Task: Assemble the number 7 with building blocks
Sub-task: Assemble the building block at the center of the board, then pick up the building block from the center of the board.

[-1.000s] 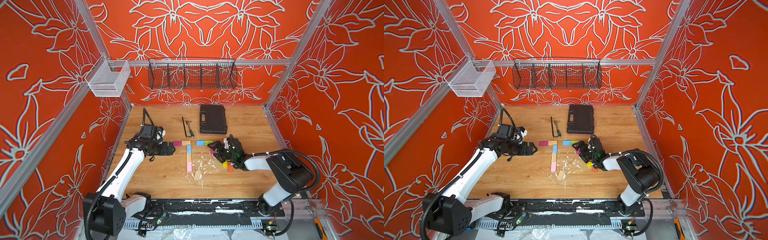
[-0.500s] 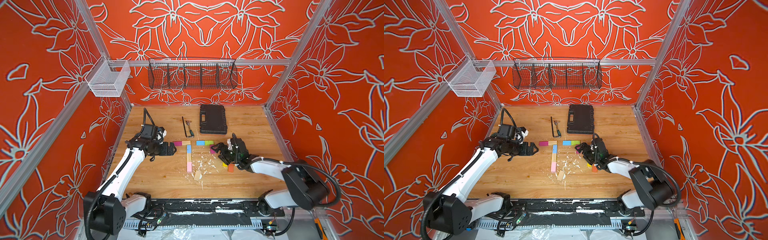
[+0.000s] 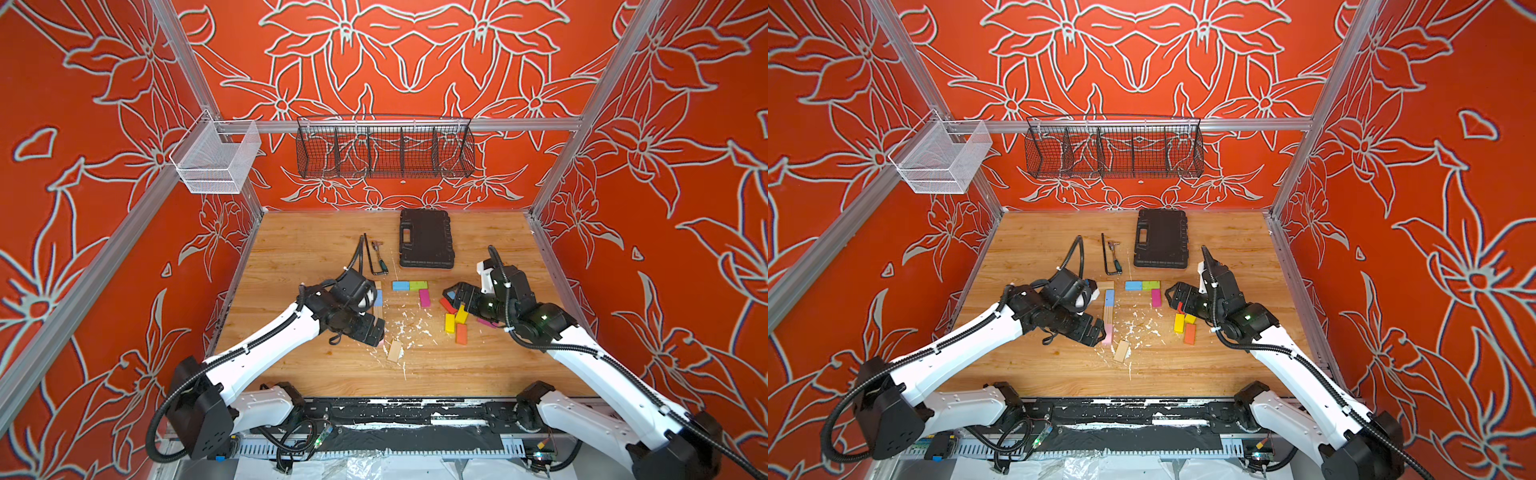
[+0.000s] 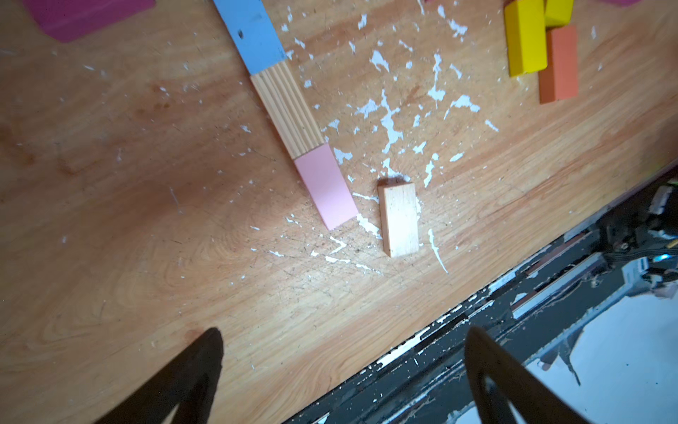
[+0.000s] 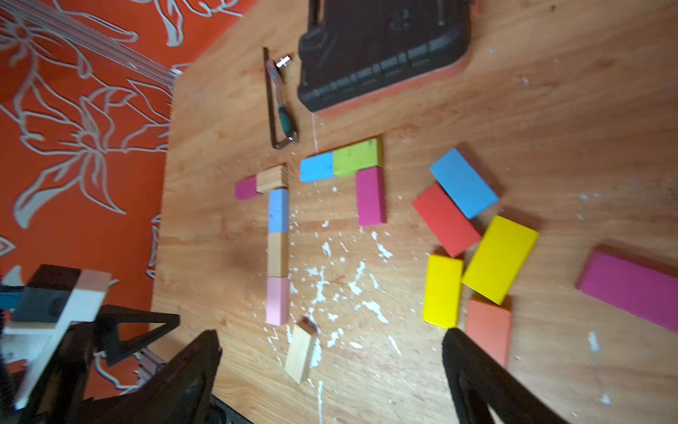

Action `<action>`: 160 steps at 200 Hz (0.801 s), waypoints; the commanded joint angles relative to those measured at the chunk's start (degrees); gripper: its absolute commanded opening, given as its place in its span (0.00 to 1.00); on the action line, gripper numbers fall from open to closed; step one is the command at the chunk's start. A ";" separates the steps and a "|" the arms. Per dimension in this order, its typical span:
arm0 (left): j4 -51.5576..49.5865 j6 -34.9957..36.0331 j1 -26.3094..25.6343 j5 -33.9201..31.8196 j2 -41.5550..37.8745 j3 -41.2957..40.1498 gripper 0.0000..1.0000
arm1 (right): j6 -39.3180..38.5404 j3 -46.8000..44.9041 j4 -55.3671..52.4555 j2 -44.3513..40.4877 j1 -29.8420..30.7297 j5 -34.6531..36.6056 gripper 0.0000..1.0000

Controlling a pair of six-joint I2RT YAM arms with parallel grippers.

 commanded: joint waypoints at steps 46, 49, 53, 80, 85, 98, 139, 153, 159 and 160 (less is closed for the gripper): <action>-2.38 -6.02 -8.64 -3.84 15.25 7.20 0.88 | -9.09 3.83 -7.52 3.42 -1.49 1.97 0.93; -2.26 -6.17 -8.83 -3.79 15.92 7.42 0.87 | -9.48 4.26 -7.72 3.90 -1.57 2.01 0.93; -2.03 -6.45 -9.17 -3.71 16.82 7.76 0.85 | -10.10 4.84 -8.06 4.48 -1.74 1.91 0.93; -1.57 -8.34 -12.20 -4.29 22.30 11.21 0.78 | -12.02 7.34 -9.78 6.64 -2.46 0.87 0.91; -1.53 -8.84 -12.72 -4.49 23.12 11.69 0.78 | -11.90 7.15 -9.59 6.56 -2.54 0.46 0.91; -2.14 -9.90 -13.53 -5.58 25.11 13.14 0.77 | -11.27 6.23 -8.84 5.81 -2.85 -0.37 0.90; -1.25 -13.00 -14.57 -5.96 27.10 13.63 0.70 | -11.05 5.24 -8.33 4.88 -4.52 -2.09 0.89; -0.21 -13.86 -14.94 -6.33 27.81 12.77 0.69 | -11.13 5.06 -8.45 4.61 -4.83 -2.20 0.88; 0.34 -14.08 -15.13 -6.66 28.07 12.33 0.67 | -10.97 4.85 -8.55 4.35 -4.90 -2.12 0.88; 0.46 -14.15 -15.18 -6.74 28.10 12.25 0.67 | -10.99 4.78 -8.55 4.28 -4.91 -2.07 0.88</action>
